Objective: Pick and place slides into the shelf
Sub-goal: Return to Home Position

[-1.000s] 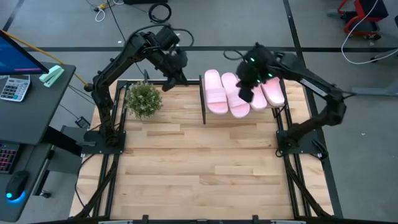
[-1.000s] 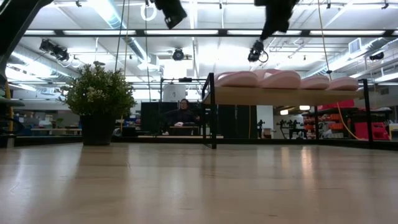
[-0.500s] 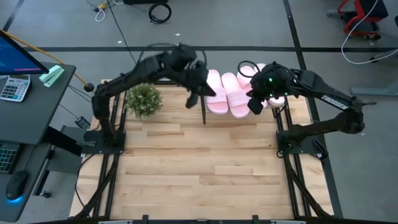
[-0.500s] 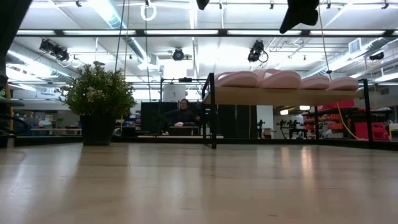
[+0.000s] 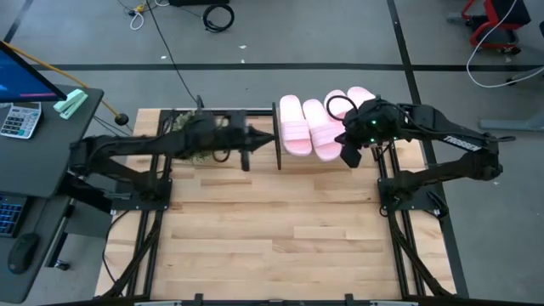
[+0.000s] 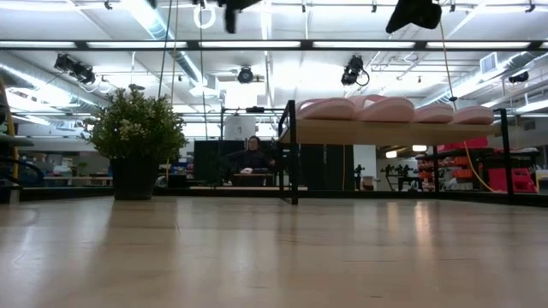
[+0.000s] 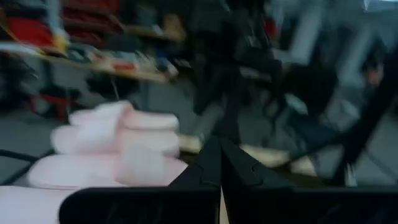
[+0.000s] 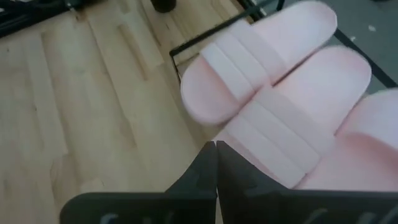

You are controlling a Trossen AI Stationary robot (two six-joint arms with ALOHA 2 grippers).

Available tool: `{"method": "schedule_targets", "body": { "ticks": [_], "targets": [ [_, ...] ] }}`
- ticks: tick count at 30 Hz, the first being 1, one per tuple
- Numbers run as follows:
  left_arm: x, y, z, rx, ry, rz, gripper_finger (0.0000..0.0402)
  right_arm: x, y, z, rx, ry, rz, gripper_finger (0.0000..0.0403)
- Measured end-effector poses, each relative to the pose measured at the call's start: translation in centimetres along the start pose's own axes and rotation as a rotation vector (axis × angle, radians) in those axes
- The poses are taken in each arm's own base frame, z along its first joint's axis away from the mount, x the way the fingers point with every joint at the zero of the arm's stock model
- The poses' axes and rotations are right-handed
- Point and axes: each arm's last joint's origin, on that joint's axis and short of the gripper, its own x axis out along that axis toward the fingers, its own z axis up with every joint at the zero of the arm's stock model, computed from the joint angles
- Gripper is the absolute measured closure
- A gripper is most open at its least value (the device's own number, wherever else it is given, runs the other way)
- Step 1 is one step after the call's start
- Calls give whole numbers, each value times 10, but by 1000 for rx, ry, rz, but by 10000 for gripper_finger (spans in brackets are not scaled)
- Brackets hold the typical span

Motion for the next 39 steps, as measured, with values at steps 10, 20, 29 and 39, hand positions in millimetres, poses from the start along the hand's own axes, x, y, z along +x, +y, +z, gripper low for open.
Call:
{"method": "schedule_targets", "body": {
  "ticks": [10,20,29,39],
  "targets": [
    [-63,-18,-47,-72,-113,259,400,11,4,11,-50,-46,36,403],
    [-123,-30,-68,-95,-340,288,400,12,6,10,-91,-27,96,403],
    [-159,-22,-81,-55,-396,284,400,12,6,10,-41,-24,98,403],
    [-192,-13,-103,-68,-474,275,401,12,6,11,60,-25,78,403]
  ]
}}
